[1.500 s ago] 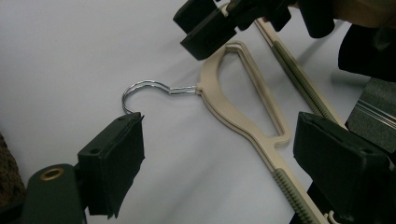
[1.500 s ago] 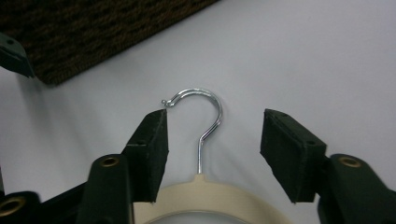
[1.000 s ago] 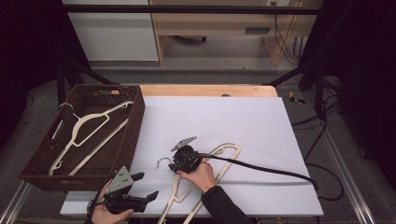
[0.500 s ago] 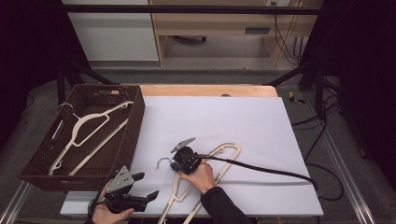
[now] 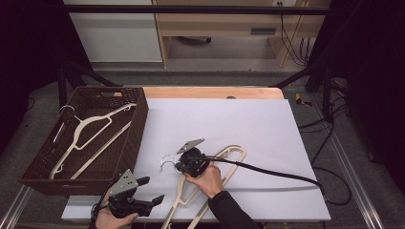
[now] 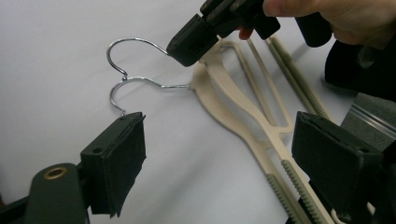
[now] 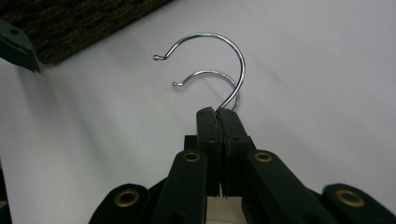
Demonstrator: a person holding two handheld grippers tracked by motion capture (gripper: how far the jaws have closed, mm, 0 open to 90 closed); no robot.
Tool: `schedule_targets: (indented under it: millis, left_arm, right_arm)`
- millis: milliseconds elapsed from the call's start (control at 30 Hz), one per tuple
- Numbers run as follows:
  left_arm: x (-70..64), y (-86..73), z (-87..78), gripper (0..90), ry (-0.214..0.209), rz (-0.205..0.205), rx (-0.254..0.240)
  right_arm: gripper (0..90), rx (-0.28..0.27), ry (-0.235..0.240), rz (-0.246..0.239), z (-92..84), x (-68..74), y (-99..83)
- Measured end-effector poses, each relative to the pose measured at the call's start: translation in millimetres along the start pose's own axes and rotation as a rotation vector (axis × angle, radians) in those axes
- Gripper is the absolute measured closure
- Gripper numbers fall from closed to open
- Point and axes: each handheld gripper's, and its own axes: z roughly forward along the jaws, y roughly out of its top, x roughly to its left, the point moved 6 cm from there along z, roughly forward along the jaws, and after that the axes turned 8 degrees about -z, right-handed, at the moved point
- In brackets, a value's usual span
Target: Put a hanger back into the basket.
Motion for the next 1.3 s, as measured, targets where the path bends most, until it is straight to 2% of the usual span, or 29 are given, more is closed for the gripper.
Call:
schedule_targets:
  millis: [200, 400, 600, 800, 900, 1000, 1300]
  left_arm:
    - [-12.0, 11.3, 7.7, 19.4, -0.03, -0.02, 0.017]
    - [-21.0, 24.6, 27.0, 25.2, -0.036, -0.036, 0.063]
    - [-22.5, 30.6, 51.5, 38.6, -0.061, -0.107, 0.126]
    - [-22.9, 31.4, 61.1, 59.2, -0.073, -0.152, 0.169]
    - [-25.3, 31.7, 61.1, 66.6, -0.092, -0.172, 0.173]
    - [-26.9, 32.4, 61.0, 74.0, -0.097, -0.176, 0.168]
    - [-26.6, 37.9, 56.6, 79.2, -0.084, -0.233, 0.13]
  right_arm:
    - [89.2, -0.044, -0.012, -0.017, -18.5, 1.7, 7.4]
    - [89.2, -0.092, -0.018, -0.032, -34.8, 3.3, 14.2]
    - [89.2, -0.129, -0.019, -0.056, -47.7, 6.0, 17.7]
    - [89.2, -0.154, -0.023, -0.06, -56.4, 7.8, 20.2]
    - [89.2, -0.155, -0.024, -0.064, -57.9, 7.7, 20.2]
    - [89.1, -0.16, -0.021, -0.065, -58.0, 7.8, 20.5]
    - [88.8, -0.183, -0.023, -0.068, -67.5, 6.9, 22.8]
